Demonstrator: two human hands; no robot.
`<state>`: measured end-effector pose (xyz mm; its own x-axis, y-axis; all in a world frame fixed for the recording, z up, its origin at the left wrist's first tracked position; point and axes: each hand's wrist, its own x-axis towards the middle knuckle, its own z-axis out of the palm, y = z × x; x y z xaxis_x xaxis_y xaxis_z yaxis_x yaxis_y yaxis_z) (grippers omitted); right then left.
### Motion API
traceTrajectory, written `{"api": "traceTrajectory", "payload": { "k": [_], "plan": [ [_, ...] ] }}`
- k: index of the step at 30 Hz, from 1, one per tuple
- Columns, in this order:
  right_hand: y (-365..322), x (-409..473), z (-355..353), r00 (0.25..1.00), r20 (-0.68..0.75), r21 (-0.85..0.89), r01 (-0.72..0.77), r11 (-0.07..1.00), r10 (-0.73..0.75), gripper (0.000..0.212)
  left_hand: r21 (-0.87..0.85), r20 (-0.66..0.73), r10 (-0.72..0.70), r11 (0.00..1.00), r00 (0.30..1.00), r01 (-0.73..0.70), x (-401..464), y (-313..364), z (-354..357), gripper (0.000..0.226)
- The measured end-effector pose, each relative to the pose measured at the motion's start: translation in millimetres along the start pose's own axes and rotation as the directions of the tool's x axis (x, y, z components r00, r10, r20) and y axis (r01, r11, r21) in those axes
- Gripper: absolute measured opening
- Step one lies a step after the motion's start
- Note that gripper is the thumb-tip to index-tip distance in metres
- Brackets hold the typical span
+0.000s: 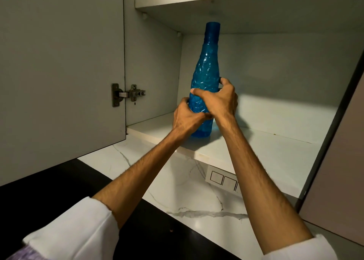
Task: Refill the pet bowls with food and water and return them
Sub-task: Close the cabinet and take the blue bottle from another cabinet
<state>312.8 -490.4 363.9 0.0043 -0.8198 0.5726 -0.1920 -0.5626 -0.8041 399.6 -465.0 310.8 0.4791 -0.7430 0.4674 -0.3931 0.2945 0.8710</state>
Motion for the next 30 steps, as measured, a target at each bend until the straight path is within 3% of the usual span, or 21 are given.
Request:
{"api": "traceTrajectory", "payload": {
  "k": [16, 30],
  "plan": [
    [-11.8, -18.4, -5.6, 0.999, -0.044, -0.005, 0.027, 1.000, -0.027, 0.071, -0.005, -0.071, 0.051, 0.999, 0.996, -0.052, -14.1, 4.2, -10.4, 0.077],
    [-64.2, -104.0, -11.1, 0.996, -0.066, -0.010, 0.057, 0.998, -0.057, 0.065, -0.026, -0.074, 0.130, 0.991, 0.989, -0.132, -89.8, 26.4, -76.6, 0.065]
  ]
}}
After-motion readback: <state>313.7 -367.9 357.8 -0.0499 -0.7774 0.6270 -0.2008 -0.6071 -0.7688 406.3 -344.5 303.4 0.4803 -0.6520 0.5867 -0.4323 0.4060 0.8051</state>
